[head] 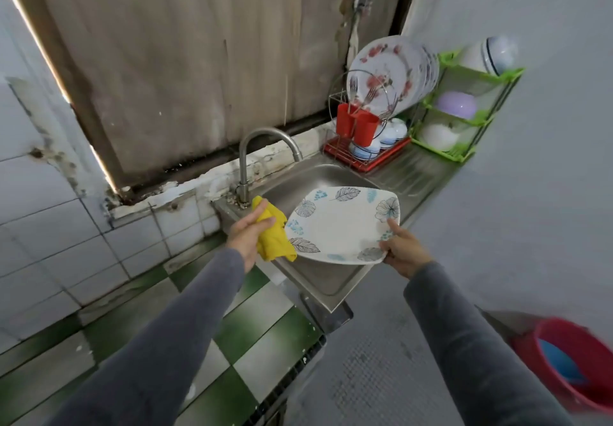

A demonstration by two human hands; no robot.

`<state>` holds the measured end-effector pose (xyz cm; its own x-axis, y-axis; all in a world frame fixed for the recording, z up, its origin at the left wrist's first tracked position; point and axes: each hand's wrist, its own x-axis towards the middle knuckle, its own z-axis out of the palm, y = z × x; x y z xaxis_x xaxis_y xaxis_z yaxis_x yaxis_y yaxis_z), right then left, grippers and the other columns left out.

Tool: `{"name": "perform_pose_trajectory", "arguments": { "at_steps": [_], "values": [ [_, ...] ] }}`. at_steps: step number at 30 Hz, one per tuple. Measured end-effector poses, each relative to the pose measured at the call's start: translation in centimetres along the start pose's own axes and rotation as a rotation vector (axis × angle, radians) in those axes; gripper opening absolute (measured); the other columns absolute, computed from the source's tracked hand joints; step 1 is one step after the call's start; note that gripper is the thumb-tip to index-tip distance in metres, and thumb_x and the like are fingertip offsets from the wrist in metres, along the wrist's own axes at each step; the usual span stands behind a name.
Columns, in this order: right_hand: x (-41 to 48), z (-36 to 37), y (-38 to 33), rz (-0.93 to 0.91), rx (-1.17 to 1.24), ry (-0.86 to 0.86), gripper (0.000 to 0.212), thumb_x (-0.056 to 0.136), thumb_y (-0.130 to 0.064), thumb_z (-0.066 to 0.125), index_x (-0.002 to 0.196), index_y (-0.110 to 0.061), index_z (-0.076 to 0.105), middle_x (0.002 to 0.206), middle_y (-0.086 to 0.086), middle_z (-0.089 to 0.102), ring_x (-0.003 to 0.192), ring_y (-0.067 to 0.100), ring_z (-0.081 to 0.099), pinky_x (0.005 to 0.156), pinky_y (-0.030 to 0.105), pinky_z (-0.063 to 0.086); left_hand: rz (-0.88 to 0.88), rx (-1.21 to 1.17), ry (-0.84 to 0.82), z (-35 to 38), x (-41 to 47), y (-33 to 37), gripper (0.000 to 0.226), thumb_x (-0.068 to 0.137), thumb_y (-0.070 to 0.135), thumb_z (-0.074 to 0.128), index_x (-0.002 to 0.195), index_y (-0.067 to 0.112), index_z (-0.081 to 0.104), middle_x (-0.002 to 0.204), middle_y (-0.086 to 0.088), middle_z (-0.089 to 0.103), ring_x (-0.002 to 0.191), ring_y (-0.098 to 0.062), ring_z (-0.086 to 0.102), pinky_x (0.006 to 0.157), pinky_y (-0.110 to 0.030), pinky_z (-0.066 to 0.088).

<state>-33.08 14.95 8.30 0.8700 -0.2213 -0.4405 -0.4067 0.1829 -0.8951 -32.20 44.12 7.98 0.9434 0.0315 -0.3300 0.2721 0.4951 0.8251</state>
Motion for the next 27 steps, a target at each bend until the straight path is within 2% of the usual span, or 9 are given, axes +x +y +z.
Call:
{"name": "perform_pose_trajectory", "arguments": {
  "at_steps": [2, 8, 12, 13, 16, 20, 22, 24, 27],
  "values": [
    [0.9, -0.5, -0.4, 0.001, -0.018, 0.027, 0.079, 0.092, 0.023, 0.033, 0.158, -0.02, 0.024, 0.152, 0.009, 0.043, 0.111, 0.028, 0.052, 0.09, 0.042, 0.048, 0.01, 0.004, 0.006, 1.2, 0.7, -0.5, 0.054, 0.088, -0.004, 0.065, 0.136, 0.02, 0.059, 0.136, -0.011, 0.06, 0.121, -0.029, 0.06, 0.099, -0.046, 0.051],
    [3.2, 0.0, -1.2, -0.013, -0.085, 0.077, 0.077, 0.092, 0.019, 0.032, 0.158, -0.02, 0.025, 0.15, 0.007, 0.044, 0.104, 0.028, 0.057, 0.083, 0.044, 0.054, 0.024, 0.035, 0.047, 2.5, 2.8, -1.5, 0.055, 0.085, -0.004, 0.07, 0.134, 0.021, 0.062, 0.141, -0.009, 0.057, 0.119, -0.025, 0.061, 0.101, -0.044, 0.051],
    [4.0, 1.0, -1.9, -0.01, -0.118, 0.06, 0.076, 0.092, 0.017, 0.032, 0.158, -0.018, 0.023, 0.148, 0.006, 0.045, 0.099, 0.028, 0.057, 0.051, 0.034, 0.056, 0.027, 0.039, 0.053, 2.8, 3.6, -1.8, 0.053, 0.085, -0.002, 0.071, 0.13, 0.025, 0.065, 0.14, -0.009, 0.058, 0.12, -0.027, 0.061, 0.101, -0.046, 0.051],
    [4.2, 1.2, -2.1, -0.012, -0.124, 0.056, 0.075, 0.092, 0.017, 0.032, 0.158, -0.018, 0.024, 0.148, 0.007, 0.046, 0.101, 0.027, 0.056, 0.049, 0.034, 0.054, 0.029, 0.036, 0.057, 2.8, 3.8, -1.9, 0.053, 0.085, -0.002, 0.071, 0.129, 0.026, 0.065, 0.139, -0.009, 0.058, 0.12, -0.027, 0.061, 0.102, -0.047, 0.05],
    [5.0, 1.6, -2.2, -0.033, -0.153, 0.059, 0.076, 0.092, 0.014, 0.034, 0.157, -0.023, 0.027, 0.147, 0.007, 0.049, 0.103, 0.029, 0.057, 0.06, 0.037, 0.052, 0.033, 0.038, 0.077, 2.7, 4.2, -1.9, 0.051, 0.083, -0.003, 0.072, 0.123, 0.028, 0.069, 0.14, -0.008, 0.058, 0.122, -0.029, 0.06, 0.103, -0.048, 0.049],
    [5.5, 2.0, -1.8, -0.027, -0.158, 0.04, 0.078, 0.092, 0.012, 0.034, 0.158, -0.028, 0.026, 0.146, 0.005, 0.048, 0.104, 0.03, 0.059, 0.061, 0.039, 0.054, 0.039, 0.097, 0.095, 2.1, 4.9, -2.1, 0.044, 0.078, 0.003, 0.078, 0.094, 0.044, 0.077, 0.145, -0.009, 0.053, 0.127, -0.031, 0.056, 0.107, -0.051, 0.046],
    [5.9, 2.1, -1.5, -0.021, -0.156, 0.042, 0.077, 0.092, 0.011, 0.036, 0.157, -0.028, 0.026, 0.147, 0.002, 0.047, 0.108, 0.03, 0.059, 0.071, 0.043, 0.056, 0.037, 0.106, 0.103, 2.1, 4.8, -2.2, 0.044, 0.081, 0.003, 0.076, 0.1, 0.042, 0.076, 0.146, -0.009, 0.052, 0.125, -0.031, 0.057, 0.105, -0.05, 0.047],
    [6.4, 2.1, -1.2, -0.012, -0.164, 0.035, 0.077, 0.092, 0.01, 0.037, 0.158, -0.028, 0.026, 0.149, 0.002, 0.046, 0.111, 0.03, 0.059, 0.083, 0.046, 0.056, 0.045, 0.103, 0.111, 2.2, 4.6, -2.3, 0.047, 0.085, 0.001, 0.073, 0.118, 0.035, 0.07, 0.148, -0.007, 0.05, 0.124, -0.03, 0.057, 0.103, -0.048, 0.049],
    [6.4, 2.3, -0.8, 0.002, -0.127, 0.026, 0.076, 0.093, 0.013, 0.035, 0.158, -0.024, 0.025, 0.147, 0.002, 0.046, 0.108, 0.03, 0.057, 0.087, 0.046, 0.053, 0.039, 0.121, 0.147, 1.7, 4.2, -2.8, 0.053, 0.088, 0.002, 0.07, 0.132, 0.031, 0.062, 0.15, -0.006, 0.045, 0.125, -0.03, 0.055, 0.102, -0.046, 0.05]
  ]
}}
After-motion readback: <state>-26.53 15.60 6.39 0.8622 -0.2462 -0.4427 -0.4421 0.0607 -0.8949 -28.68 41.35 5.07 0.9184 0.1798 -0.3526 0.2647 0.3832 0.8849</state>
